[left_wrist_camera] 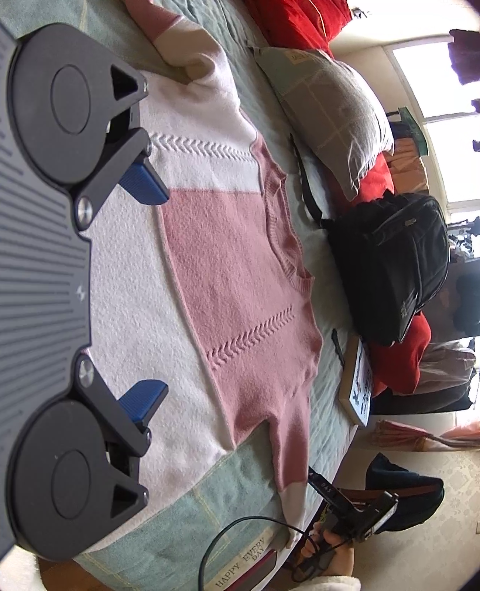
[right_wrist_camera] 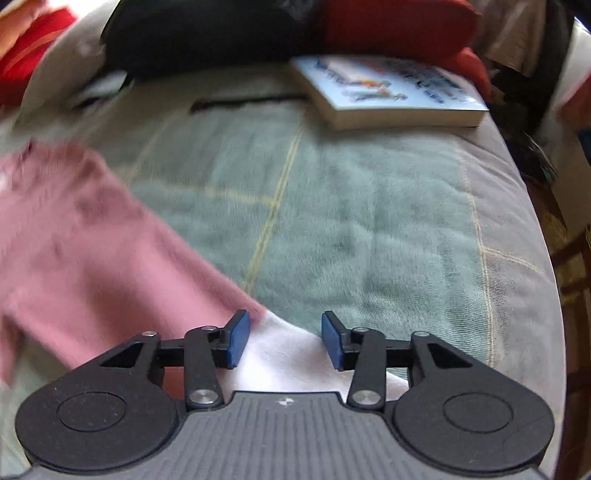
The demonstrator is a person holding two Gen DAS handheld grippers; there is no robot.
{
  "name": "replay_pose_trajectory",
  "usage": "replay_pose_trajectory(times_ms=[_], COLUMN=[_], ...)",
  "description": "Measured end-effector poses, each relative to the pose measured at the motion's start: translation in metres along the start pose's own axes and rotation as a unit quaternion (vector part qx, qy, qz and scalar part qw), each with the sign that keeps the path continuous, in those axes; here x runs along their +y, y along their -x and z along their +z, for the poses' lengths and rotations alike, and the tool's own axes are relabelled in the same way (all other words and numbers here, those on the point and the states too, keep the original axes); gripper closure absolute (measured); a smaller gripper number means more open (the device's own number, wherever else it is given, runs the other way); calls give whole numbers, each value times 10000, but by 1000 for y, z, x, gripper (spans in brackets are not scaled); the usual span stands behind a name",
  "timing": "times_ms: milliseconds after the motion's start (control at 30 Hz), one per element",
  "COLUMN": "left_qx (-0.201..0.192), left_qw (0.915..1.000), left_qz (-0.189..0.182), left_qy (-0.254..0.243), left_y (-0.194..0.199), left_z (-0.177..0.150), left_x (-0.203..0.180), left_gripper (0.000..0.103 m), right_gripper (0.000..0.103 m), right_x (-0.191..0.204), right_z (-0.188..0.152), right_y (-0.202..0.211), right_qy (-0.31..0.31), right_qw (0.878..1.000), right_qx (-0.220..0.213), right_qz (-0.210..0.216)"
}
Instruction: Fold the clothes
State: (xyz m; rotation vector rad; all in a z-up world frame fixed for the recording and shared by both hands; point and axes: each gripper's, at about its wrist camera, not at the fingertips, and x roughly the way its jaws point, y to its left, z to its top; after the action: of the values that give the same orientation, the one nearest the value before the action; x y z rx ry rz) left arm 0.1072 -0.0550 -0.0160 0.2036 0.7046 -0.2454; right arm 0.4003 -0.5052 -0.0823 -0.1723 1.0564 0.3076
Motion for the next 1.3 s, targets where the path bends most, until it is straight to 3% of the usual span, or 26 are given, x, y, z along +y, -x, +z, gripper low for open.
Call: replay_pose_trajectory(times_ms=[100, 133, 200, 400, 500, 600, 667, 733, 833, 900, 1033, 1167, 1300], left_qx=[8, 9, 34, 31, -34, -45, -39, -29, -45, -64, -86, -49, -84], left_qw=[9999, 9999, 9999, 9998, 9998, 9998, 9999, 9999, 9998, 9996, 9997, 9999, 9998], left_qz=[-68, -86, -87, -93, -93, -37, -16, -32, -96, -137, -126, -66, -136], left_qy=[-91, -116, -113, -172, -188, -172, -146, -130, -189, -227, -193, -79, -103], left_y=[-2, -2, -4, -4, 0, 3, 2, 1, 1, 2, 5, 4, 4], left_z=[1, 1, 2, 3, 5, 4, 4, 4, 5, 5, 2, 0, 1], left_x=[-5, -6, -6, -10, -11, -9, -7, -7, -10, -13, -12, -6, -7], left_gripper=[2, 2, 2, 2, 2, 2, 2, 2, 2, 2, 2, 2, 2], right_gripper=[53, 69, 89, 92, 89, 76, 70, 55, 50, 48, 49, 48, 45], right_x=[-1, -1, 3, 5, 2, 12, 21, 30, 45, 55, 53, 12, -34], right_z=[-9, -13, -18, -12, -3, -1, -2, -4, -3, -3, -11, -36, -71], right_y=[-2, -1, 3, 14, 10, 18, 29, 36, 25, 11, -7, 18, 61], right_qy=[76, 109, 269, 164, -164, -320, -520, -821, -1257, -1405, -1644, -2177, -3043], right_qw=[9999, 9998, 9990, 9957, 9953, 9921, 9903, 9868, 9758, 9707, 9728, 9694, 9399], right_qx=[-44, -72, -173, -857, -830, -973, -1215, -1370, -1309, -1169, -866, -920, -1379], right_qz=[108, 172, 311, -295, -478, -722, -419, 274, 1221, 1560, 1382, 659, 704])
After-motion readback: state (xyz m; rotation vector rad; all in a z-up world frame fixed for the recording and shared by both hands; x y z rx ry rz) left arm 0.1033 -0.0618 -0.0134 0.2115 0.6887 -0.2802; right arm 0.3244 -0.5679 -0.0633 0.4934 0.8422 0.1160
